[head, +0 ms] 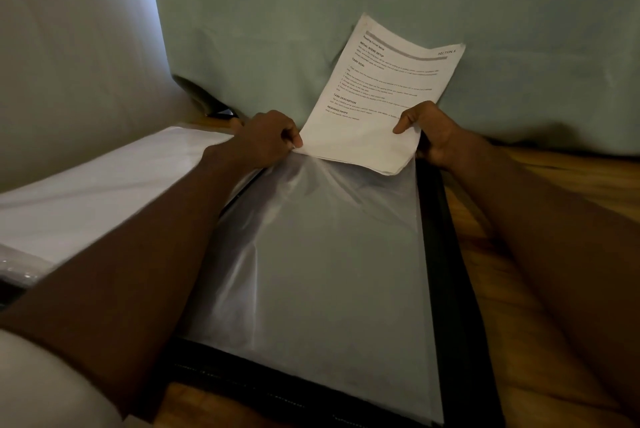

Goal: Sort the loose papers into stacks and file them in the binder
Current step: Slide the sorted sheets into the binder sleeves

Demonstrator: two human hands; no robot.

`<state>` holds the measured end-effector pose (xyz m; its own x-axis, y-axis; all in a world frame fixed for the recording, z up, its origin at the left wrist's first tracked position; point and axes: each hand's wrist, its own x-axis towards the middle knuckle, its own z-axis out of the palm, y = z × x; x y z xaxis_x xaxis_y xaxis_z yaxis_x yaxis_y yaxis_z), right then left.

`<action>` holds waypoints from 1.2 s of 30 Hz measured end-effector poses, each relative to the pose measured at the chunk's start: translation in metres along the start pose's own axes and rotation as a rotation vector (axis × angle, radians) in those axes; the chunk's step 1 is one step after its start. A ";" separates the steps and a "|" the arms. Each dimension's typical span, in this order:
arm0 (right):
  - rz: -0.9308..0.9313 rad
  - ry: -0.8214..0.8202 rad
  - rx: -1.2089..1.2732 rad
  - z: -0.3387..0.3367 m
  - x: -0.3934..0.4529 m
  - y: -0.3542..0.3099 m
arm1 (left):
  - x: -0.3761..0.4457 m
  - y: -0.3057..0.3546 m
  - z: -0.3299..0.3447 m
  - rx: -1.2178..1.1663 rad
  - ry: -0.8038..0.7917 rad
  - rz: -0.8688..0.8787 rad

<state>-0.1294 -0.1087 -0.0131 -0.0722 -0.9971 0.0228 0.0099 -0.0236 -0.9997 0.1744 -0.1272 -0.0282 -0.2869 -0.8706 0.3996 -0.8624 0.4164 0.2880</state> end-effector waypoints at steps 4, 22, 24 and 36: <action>-0.015 0.017 0.072 -0.003 0.000 0.000 | -0.001 0.004 -0.004 -0.025 -0.023 0.022; -0.045 -0.127 0.094 -0.009 -0.001 0.003 | -0.004 0.003 0.001 -0.040 0.043 -0.033; -0.047 -0.178 0.064 -0.009 -0.004 0.002 | -0.002 0.004 0.001 -0.028 0.037 -0.032; -0.047 -0.110 0.204 -0.016 0.014 0.015 | -0.009 0.024 -0.015 -0.121 0.083 -0.096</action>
<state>-0.1458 -0.1217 -0.0281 0.0318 -0.9962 0.0812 0.2108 -0.0728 -0.9748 0.1622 -0.1055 -0.0121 -0.1661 -0.8855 0.4340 -0.8262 0.3653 0.4290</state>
